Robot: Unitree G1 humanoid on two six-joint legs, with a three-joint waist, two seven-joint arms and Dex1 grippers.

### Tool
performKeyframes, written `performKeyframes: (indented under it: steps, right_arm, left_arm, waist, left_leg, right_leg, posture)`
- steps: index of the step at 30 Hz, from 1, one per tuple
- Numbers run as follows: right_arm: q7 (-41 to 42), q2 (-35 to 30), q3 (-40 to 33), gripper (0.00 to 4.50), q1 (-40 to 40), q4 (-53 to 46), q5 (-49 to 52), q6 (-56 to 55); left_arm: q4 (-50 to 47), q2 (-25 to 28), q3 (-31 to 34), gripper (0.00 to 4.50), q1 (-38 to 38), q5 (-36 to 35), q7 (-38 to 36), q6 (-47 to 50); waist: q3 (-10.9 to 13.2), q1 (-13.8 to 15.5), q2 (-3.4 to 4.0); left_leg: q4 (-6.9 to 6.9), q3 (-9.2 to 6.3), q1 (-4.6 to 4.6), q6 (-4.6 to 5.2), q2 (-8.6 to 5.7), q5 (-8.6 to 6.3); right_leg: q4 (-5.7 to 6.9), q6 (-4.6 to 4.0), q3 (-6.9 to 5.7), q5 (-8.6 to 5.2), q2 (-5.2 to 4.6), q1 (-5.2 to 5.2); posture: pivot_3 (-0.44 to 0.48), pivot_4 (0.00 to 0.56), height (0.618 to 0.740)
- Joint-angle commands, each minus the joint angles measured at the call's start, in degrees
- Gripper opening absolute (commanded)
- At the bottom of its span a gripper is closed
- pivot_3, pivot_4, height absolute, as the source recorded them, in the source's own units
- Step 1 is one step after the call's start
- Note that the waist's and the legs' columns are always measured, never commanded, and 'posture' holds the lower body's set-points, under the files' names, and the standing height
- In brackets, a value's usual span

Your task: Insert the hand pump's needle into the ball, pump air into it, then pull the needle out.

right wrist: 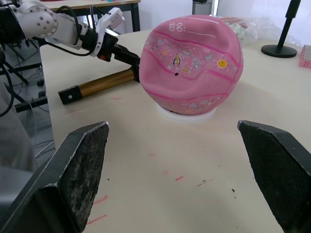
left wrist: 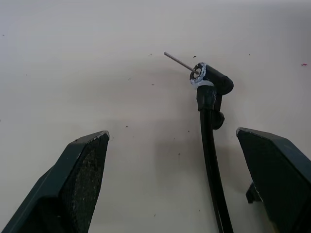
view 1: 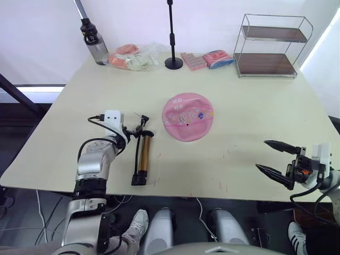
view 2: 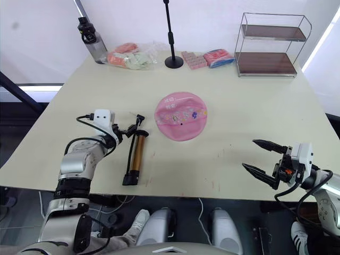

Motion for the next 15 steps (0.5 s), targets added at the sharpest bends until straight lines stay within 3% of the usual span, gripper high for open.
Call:
performKeyframes:
  steps: [1,6,15]
  right_arm:
    - [-0.1,0.1,-1.9,4.44,0.0,-0.6,0.3,-1.6]
    - [0.0,0.0,-2.1,4.44,0.2,-0.1,0.3,-2.2]
    - [0.7,0.2,-1.8,4.44,0.1,0.1,0.6,-2.7]
  left_arm:
    - [4.2,-0.1,-1.1,4.5,-1.6,2.3,0.1,-2.2]
    - [8.9,-0.1,-2.9,4.5,-3.3,5.2,-0.1,-3.4]
    - [8.4,-1.7,-2.9,4.5,-1.9,6.5,1.1,-0.2]
  waist:
    - [0.0,0.0,0.0]
    - [0.0,-0.1,0.01]
    - [0.0,0.0,0.07]
  left_leg:
    - [0.0,0.0,0.01,0.0,0.0,0.0]
    - [0.0,0.01,0.03,0.0,0.0,0.0]
    - [0.0,0.0,0.04,0.0,-0.01,0.0]
  right_leg:
    - [0.0,0.0,0.0,0.0,0.0,0.0]
    - [0.01,0.01,0.0,0.0,0.0,0.02]
    - [0.01,0.01,0.0,0.0,-0.01,0.05]
  posture:
    - [0.0,0.15,0.74]
    - [0.0,0.15,0.74]
    - [0.0,0.15,0.74]
